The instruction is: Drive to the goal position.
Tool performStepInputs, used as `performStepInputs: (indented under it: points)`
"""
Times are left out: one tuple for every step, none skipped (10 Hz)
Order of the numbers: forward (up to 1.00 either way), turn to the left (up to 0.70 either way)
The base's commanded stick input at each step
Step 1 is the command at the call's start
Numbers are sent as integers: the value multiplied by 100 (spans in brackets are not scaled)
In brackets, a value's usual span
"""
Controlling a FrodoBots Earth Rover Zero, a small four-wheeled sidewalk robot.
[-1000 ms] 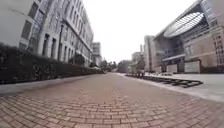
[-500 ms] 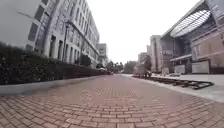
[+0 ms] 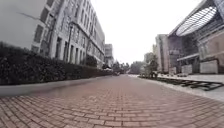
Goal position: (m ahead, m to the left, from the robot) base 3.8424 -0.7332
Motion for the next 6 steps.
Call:
performStepInputs:
  points:
    - [45,0]
    - [45,0]
    - [45,0]
    - [45,0]
    - [45,0]
    - [45,0]
